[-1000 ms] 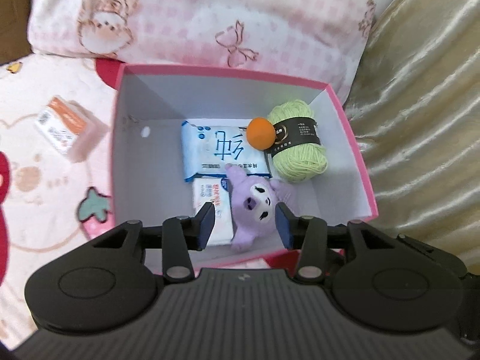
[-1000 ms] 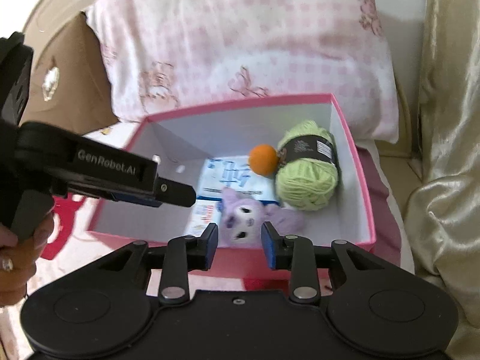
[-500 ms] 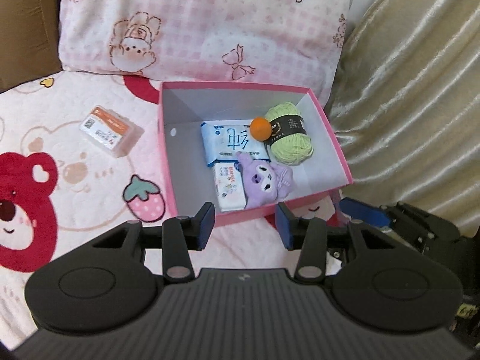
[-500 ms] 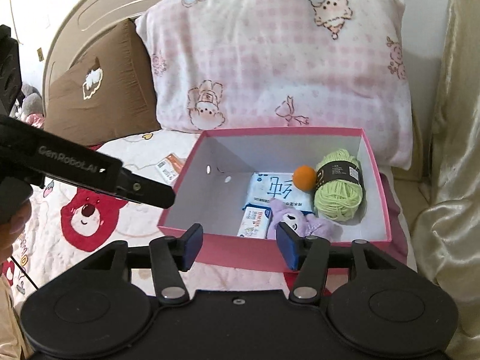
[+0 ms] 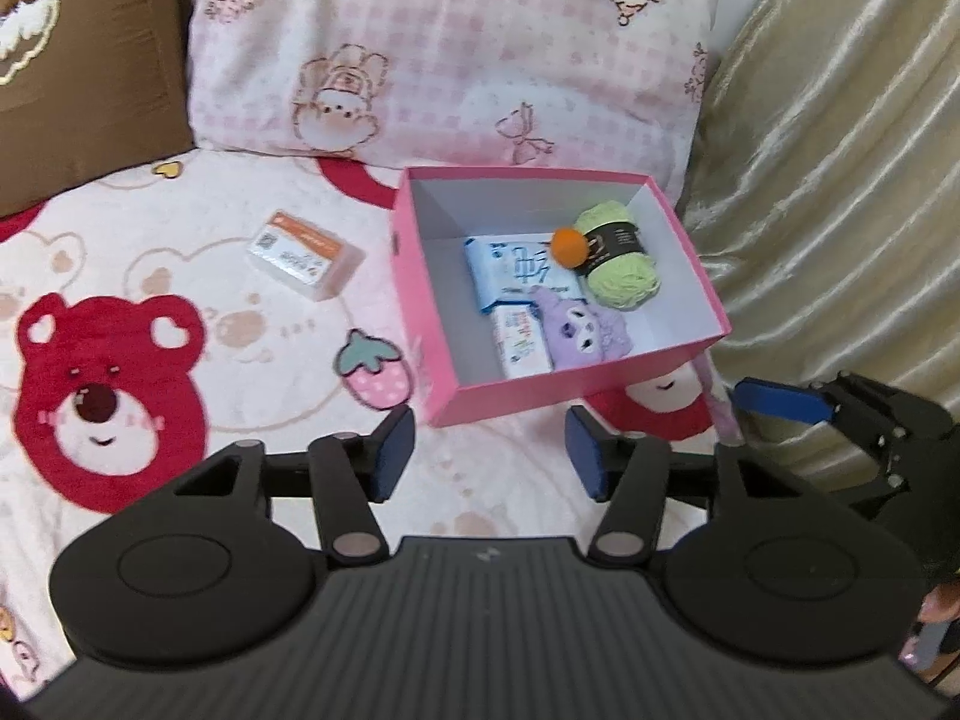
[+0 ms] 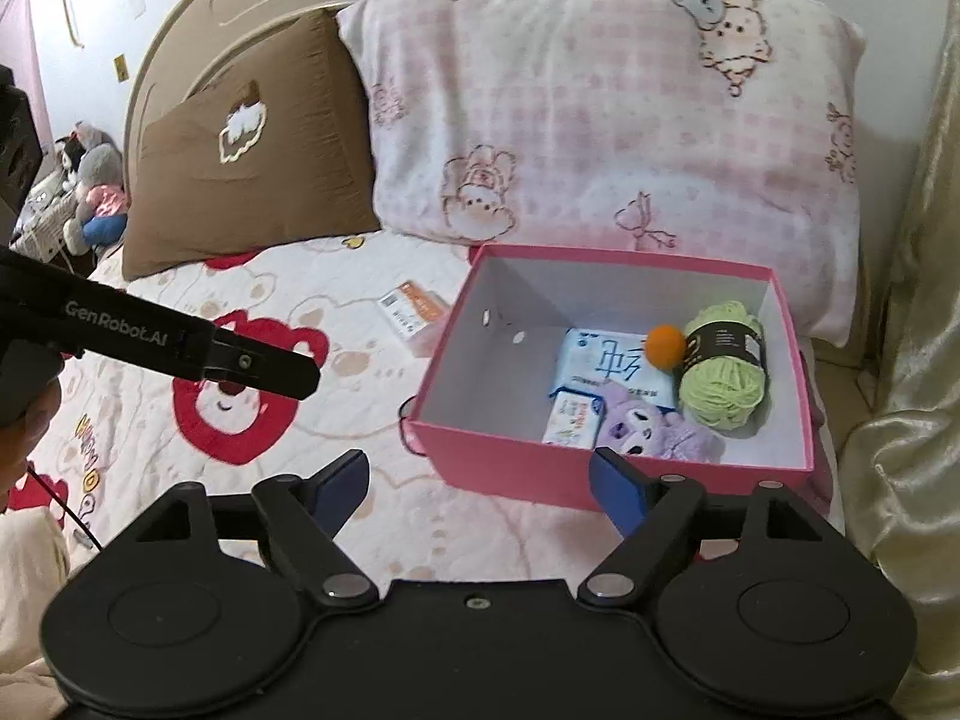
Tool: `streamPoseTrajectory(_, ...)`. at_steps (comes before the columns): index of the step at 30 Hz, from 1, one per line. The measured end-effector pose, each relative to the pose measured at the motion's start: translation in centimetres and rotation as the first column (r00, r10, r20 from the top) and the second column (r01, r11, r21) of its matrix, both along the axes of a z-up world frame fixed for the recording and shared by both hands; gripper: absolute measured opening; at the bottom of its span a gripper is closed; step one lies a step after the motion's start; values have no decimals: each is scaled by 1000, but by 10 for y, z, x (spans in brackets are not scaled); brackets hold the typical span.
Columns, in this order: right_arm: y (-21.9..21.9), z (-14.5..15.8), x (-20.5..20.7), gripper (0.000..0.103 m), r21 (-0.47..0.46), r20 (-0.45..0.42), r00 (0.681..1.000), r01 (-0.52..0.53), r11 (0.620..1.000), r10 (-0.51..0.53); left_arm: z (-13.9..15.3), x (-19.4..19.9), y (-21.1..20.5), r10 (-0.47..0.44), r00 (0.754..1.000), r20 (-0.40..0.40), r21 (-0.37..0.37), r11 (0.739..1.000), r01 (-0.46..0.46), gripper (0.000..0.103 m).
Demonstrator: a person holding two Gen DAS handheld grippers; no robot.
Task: Organize objects
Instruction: 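Withdraw the left tool up out of the pink box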
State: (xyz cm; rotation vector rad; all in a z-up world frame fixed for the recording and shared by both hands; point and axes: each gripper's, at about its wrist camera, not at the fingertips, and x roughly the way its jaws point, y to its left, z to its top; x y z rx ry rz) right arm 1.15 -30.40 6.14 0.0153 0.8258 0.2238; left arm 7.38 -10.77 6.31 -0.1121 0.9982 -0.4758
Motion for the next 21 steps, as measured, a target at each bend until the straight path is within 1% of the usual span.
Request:
streamPoseTrajectory(1, 3, 1, -1, 84, -6, -9, 1000, -7, 1000, 7, 0, -2, 4, 1, 1000, -1, 7, 1000, -1, 63)
streamPoseTrajectory(4, 16, 1, -4, 85, -40, -23, 999, -27, 999, 26, -1, -5, 18, 15, 1000, -12, 17, 1000, -15, 69)
streamPoseTrajectory(7, 29, 3, -6, 85, -55, -32, 998, -52, 997, 50, -3, -8, 30, 30, 999, -13, 25, 999, -29, 75)
streamPoseTrajectory(10, 42, 3, -7, 85, -56, -43, 996, -77, 995, 75, -7, -8, 42, 39, 999, -21, 29, 999, -39, 78)
streamPoseTrajectory(15, 66, 0, -6, 85, -87, -49, 992, -121, 989, 117, -15, -5, 62, 69, 997, -40, 35, 997, -68, 81)
streamPoseTrajectory(19, 80, -5, 0, 85, -84, -59, 989, -142, 986, 137, -22, -1, 79, 113, 993, -14, 29, 993, -113, 87)
streamPoseTrajectory(21, 87, -7, 3, 85, -82, -59, 987, -152, 985, 147, -26, 2, 86, 124, 992, 4, 41, 991, -124, 89)
